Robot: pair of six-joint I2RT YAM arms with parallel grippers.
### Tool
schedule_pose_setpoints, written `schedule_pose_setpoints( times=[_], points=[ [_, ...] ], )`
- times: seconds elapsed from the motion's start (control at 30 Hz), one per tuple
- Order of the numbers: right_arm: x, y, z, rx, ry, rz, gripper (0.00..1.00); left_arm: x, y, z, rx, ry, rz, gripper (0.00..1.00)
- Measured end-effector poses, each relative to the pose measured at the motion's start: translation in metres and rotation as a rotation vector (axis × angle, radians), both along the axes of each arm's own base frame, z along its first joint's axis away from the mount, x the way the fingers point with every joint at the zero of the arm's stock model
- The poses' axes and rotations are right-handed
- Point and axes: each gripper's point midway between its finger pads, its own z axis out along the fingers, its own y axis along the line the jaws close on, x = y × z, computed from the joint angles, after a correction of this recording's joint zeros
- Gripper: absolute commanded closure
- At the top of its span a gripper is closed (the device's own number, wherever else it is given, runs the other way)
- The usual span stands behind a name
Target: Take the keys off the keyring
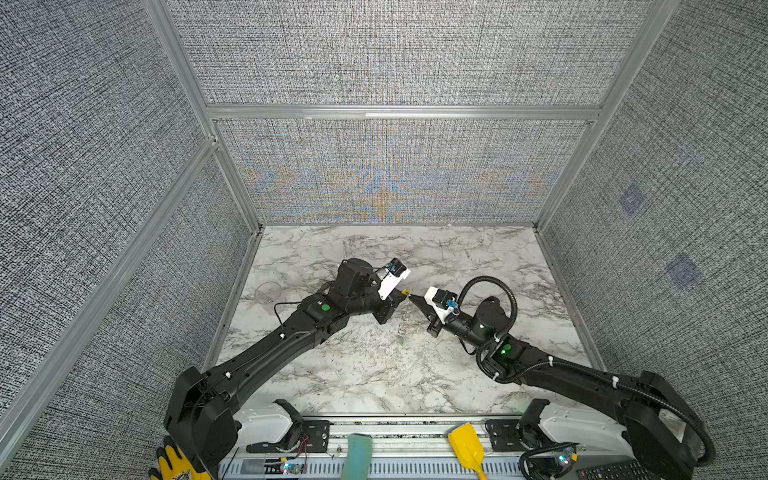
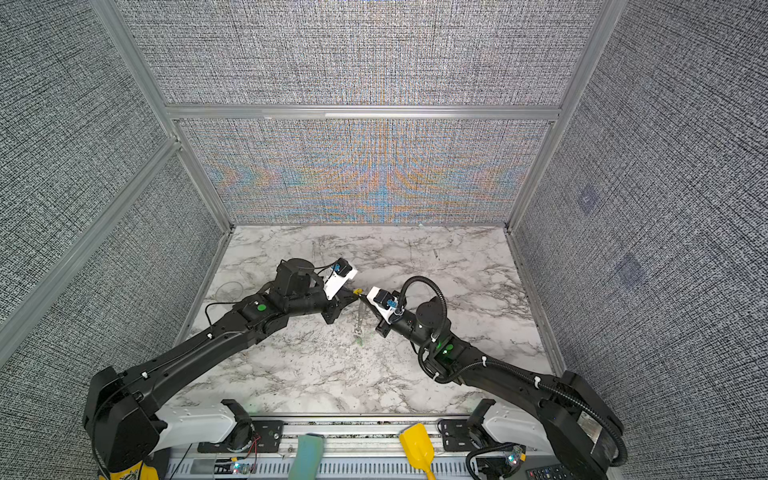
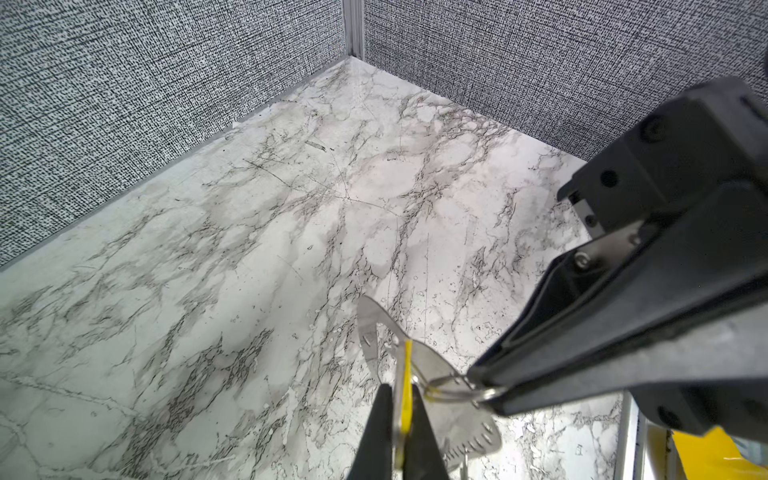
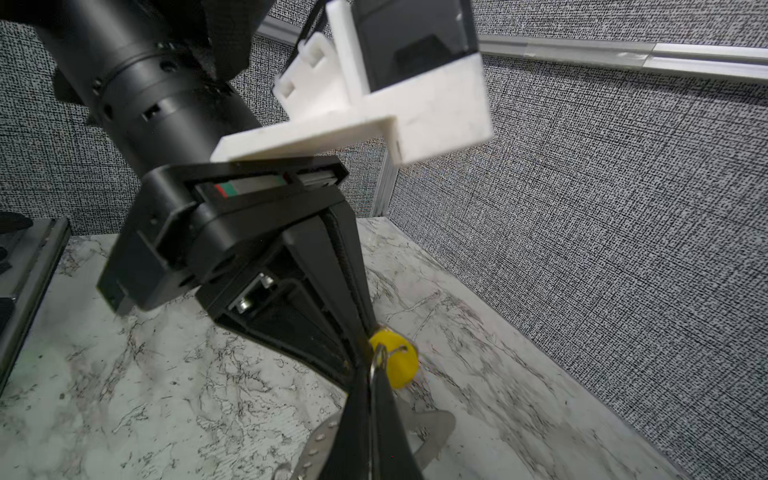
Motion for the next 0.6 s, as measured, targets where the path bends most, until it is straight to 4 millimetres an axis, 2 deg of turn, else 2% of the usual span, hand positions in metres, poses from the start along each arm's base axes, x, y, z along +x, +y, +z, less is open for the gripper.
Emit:
schedule_pose_setpoints(
  times=[0.4, 0.6],
  points=[
    [-0.0004, -0.0006, 0.0025, 0.081, 0.033, 0.060, 1.00, -0.0030, 0.0020, 0.0022, -0.013, 0.010, 0.006, 1.00],
    [0.0013, 0.0012, -0.0012, 0.081, 0.033, 0.065, 1.00, -0.0024, -0.0004, -0.0058, -0.009, 0.045, 0.008, 1.00]
  ],
)
